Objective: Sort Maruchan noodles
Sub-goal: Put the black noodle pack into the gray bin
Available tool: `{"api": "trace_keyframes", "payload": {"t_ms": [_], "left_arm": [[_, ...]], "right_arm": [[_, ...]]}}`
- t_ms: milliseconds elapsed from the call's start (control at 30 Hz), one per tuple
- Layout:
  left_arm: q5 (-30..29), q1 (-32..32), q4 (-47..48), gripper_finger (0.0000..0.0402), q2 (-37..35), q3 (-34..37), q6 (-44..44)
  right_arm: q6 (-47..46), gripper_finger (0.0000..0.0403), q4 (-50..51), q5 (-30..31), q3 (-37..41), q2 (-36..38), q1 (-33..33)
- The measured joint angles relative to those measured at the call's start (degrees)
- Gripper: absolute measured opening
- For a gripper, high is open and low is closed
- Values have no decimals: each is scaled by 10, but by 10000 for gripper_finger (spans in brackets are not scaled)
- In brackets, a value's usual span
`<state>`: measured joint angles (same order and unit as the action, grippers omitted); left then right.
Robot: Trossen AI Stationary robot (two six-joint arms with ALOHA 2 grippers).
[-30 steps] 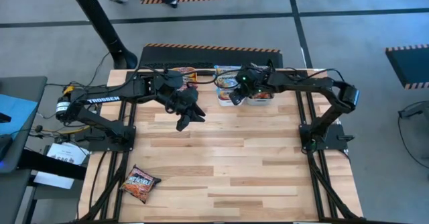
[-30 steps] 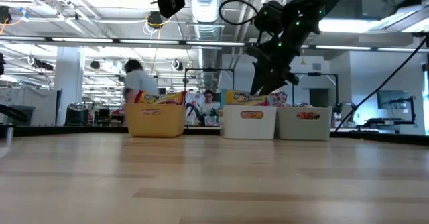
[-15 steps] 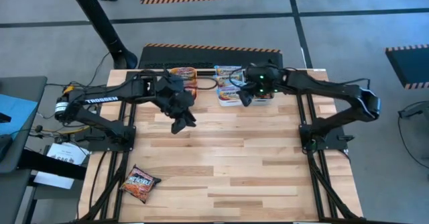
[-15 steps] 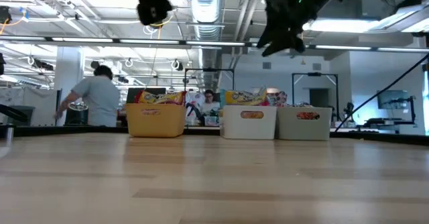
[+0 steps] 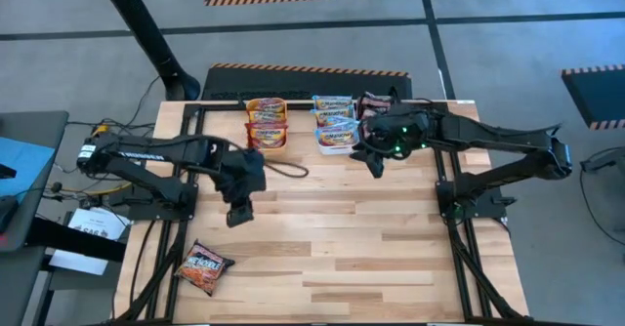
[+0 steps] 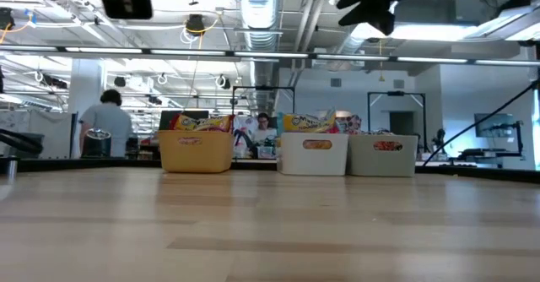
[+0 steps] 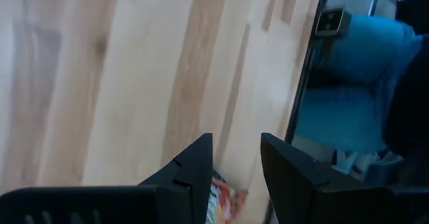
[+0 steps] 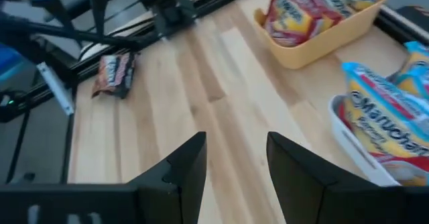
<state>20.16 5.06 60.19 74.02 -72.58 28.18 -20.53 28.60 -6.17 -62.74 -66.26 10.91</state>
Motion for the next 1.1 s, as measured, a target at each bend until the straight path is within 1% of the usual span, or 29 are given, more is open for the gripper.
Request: {"api": "trace_keyframes", "payload": {"t_ms": [100, 300, 500, 633, 800, 867, 933, 1033, 1100], "left_arm": [[-2, 27, 18, 112, 0, 0, 36], [-26, 88, 50, 112, 1, 0, 109], [-27, 147, 97, 112, 1, 0, 171], [-42, 181, 98, 118, 1, 0, 196], [-86, 229, 97, 142, 1, 3, 235], [-102, 251, 100, 151, 1, 9, 247], [-105, 275, 93, 156, 1, 17, 257], [-106, 311, 77, 158, 1, 39, 281], [-120, 336, 61, 158, 1, 55, 295]], "right_arm": [[0, 179, 5, 0, 0, -1, -16], [-10, 179, 25, 0, 0, -11, -46], [-24, 179, 25, 0, 0, -14, -76], [-25, 179, 27, 0, 0, -15, -86], [-25, 179, 27, 0, 0, -15, -95], [-25, 179, 27, 0, 0, -15, -99], [-26, 179, 27, 0, 0, -15, -104], [-33, 179, 27, 0, 0, -15, -112], [-35, 179, 27, 0, 0, -15, -116]]}}
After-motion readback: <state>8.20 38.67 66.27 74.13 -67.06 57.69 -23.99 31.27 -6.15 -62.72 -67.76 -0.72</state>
